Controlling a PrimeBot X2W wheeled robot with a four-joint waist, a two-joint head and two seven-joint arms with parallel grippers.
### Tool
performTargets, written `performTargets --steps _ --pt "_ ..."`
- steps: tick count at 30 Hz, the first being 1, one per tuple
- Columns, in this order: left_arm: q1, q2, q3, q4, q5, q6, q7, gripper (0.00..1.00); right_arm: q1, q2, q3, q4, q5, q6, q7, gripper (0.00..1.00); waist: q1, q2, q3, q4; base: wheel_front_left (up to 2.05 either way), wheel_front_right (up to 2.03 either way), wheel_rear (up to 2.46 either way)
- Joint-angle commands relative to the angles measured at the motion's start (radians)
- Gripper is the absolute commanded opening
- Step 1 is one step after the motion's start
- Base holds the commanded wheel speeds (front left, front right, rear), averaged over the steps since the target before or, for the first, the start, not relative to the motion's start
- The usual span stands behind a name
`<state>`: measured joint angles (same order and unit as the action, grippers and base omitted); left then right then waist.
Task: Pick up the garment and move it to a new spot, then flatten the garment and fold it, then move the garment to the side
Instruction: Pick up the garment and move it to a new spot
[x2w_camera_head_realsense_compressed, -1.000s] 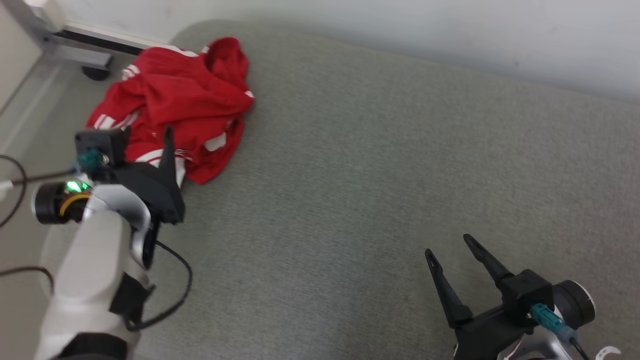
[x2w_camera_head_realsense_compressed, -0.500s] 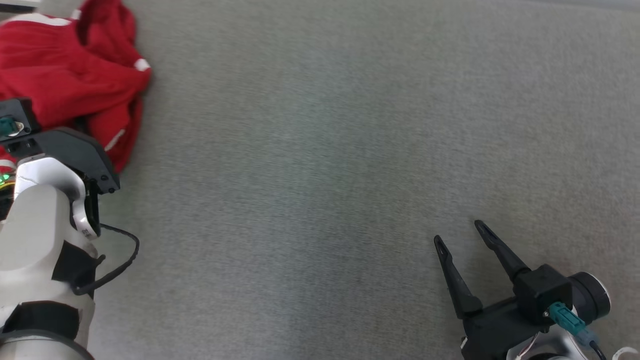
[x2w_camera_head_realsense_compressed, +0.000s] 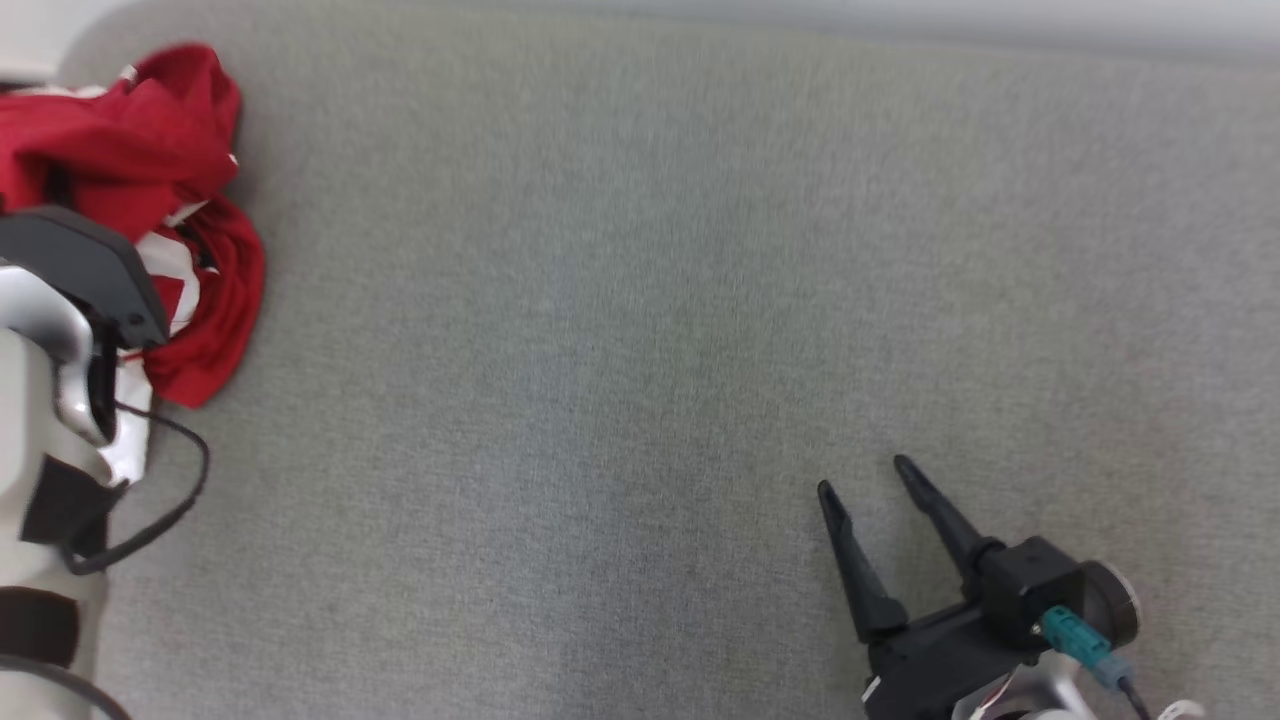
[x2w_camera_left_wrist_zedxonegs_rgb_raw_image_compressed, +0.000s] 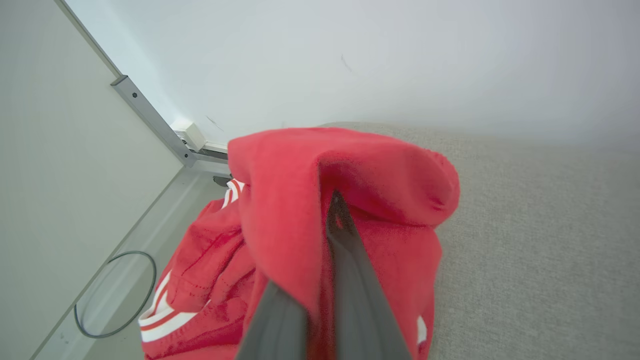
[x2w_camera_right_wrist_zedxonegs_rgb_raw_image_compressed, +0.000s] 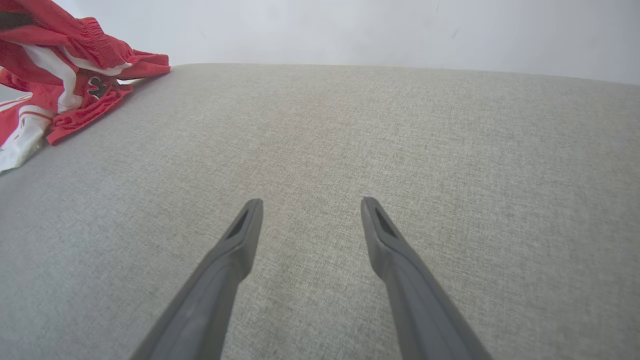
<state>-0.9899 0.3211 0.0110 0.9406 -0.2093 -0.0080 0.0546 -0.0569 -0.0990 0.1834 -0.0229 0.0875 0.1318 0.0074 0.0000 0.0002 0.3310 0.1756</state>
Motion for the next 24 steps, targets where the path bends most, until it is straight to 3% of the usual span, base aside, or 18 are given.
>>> performTargets --steps 1,9,12,24 --pt "-0.014 0.022 -0.006 -0.028 0.011 -0.008 0.006 0.00 0.002 0.012 0.008 0.021 0.013 -0.002 -0.017 1.00 0.0000 -0.0002 -0.103 -0.011 0.00 0.00 0.00" --pt "-0.035 0.016 -0.053 -0.217 -0.018 -0.091 0.045 0.00 0.003 0.042 0.010 0.131 0.041 -0.002 -0.077 1.00 0.0000 -0.0002 -0.263 -0.064 0.00 0.00 0.00" --pt "-0.031 -0.029 -0.080 -0.313 -0.059 -0.107 0.068 0.00 0.021 0.047 -0.009 0.158 0.048 -0.002 -0.090 1.00 0.0000 -0.0002 -0.318 -0.095 0.00 0.00 0.00" --pt "0.165 -0.160 -0.220 -0.745 -0.198 -0.122 0.140 0.00 0.052 0.049 -0.072 0.142 0.050 -0.002 -0.088 1.00 0.0000 -0.0002 -0.361 -0.282 0.00 0.00 0.00"
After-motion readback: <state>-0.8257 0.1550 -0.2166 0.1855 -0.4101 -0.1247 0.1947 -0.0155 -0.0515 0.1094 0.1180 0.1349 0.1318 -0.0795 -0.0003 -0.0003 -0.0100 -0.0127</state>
